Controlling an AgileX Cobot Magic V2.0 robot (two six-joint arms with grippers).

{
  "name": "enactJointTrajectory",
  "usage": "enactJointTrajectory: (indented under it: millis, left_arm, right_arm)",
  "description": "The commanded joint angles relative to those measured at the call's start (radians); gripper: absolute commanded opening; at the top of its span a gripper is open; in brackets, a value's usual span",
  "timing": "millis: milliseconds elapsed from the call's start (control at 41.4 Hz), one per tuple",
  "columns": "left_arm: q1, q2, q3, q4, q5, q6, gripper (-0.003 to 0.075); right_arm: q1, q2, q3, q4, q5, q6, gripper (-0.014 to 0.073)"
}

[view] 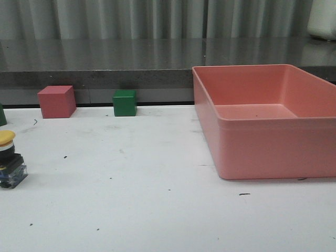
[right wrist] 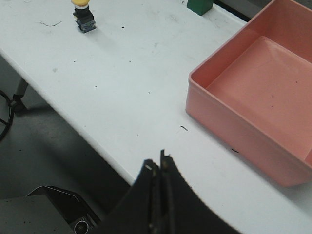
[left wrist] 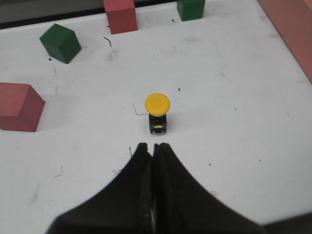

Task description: Place and stand button with both arms

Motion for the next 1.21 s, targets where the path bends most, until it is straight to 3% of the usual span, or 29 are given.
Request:
enactJointTrajectory:
  millis: [0,193,362,628,991,1184]
  left_arm:
    - [0.069,-0.067,0.064,0.011,-0.15,-0.002,-0.002]
    - [0.198,-0.267,0.351,-0.002,-0.481,-0.002,-0.002]
    - [0.266,-0.429,0.582,-0.082,-0.662,-0.002,-0.002]
    - [0.288,-0.551,0.752,-0.121,-0.814,-0.002,-0.002]
    - [0.288,-0.578,0.841,-0.121,-0.95,-0.002,-0.002]
    - [0.288,-0.578,0.838,-0.121,-0.959,-0.002,-0.002]
  right_arm:
    - [-0.004,0.005,-0.022,-0.008,-0.059,-0.011,-0.0118]
    - [-0.004,0.005,-0.022,-0.008,-0.058,-0.011,-0.0118]
    - [-0.004,0.005,-0.022,-0.008,-0.058,-0.011,-0.0118]
    - [-0.004,0.005,-0.022,-0.008,-0.058,-0.011,-0.0118]
    - [-0.004,0.005,-0.022,-0.008,-0.057,-0.011,-0.0118]
    - [-0.004,0.005,-0.022,-0.008,-0.057,-0.011,-0.0118]
